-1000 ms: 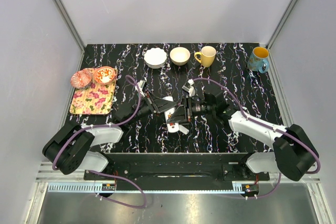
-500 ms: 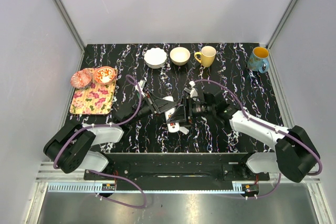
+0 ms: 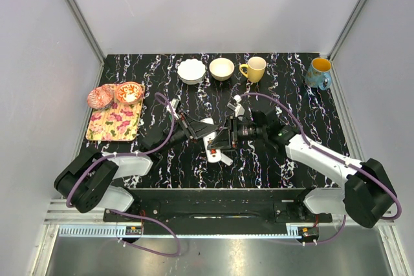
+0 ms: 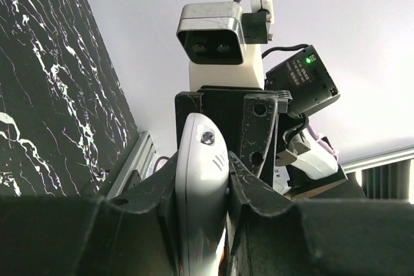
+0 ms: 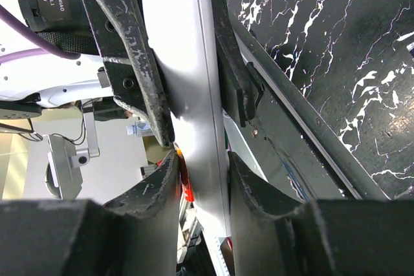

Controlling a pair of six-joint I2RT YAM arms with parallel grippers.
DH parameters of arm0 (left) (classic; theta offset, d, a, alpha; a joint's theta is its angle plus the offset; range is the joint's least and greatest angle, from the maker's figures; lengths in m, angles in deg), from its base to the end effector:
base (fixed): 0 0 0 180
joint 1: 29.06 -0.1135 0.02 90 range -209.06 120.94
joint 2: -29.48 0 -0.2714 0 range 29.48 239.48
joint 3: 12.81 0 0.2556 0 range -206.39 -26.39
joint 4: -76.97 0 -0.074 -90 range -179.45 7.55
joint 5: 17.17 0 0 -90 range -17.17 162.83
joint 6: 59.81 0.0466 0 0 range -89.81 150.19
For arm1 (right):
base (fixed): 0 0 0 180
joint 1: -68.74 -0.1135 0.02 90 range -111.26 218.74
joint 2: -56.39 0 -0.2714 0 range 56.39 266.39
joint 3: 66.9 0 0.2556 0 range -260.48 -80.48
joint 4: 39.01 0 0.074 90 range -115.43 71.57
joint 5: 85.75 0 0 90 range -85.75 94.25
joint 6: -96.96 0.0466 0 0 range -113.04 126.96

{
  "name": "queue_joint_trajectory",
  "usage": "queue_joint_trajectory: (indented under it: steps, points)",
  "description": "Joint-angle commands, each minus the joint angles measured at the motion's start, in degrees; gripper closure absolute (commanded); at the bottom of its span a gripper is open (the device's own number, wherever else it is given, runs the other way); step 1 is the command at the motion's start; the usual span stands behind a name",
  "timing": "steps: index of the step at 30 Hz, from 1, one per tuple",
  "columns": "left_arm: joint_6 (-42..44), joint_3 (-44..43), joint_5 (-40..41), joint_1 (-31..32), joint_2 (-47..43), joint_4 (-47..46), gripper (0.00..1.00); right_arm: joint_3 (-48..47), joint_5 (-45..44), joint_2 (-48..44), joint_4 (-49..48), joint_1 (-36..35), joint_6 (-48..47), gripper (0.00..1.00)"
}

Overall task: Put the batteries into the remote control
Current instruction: Load the battery into the remote control.

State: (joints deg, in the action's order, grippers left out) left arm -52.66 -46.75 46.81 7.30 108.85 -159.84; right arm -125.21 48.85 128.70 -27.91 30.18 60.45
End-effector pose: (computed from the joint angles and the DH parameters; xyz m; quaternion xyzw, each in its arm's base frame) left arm 0.1996 -0.1723 0.2210 -0.0836 0.6359 -0.7224 0.2584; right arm 0.2006 0.2017 0.2648 -0.1004 0.8006 0.5796 0.1143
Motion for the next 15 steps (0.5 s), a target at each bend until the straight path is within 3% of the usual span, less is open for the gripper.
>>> queue_joint_trajectory:
  steps: [1,4,8,15]
  points:
    - [-0.74,-1.35,1.06,0.47,-0.54,-9.06,1.0,-2.46,-2.41,1.07,4.85,0.16,-2.34,0.75]
    - [-0.74,-1.7,0.88,0.73,-0.36,-9.06,1.0,-3.08,-2.41,1.78,5.03,-0.02,-2.61,0.75]
    - [-0.74,-1.96,0.8,0.99,-0.01,-9.41,1.0,-3.08,-1.71,3.09,4.24,-0.37,-2.26,0.58]
    - [-0.74,-2.14,0.45,1.17,0.43,-9.94,1.0,-2.12,-1.45,4.32,3.1,-0.63,-0.85,0.51]
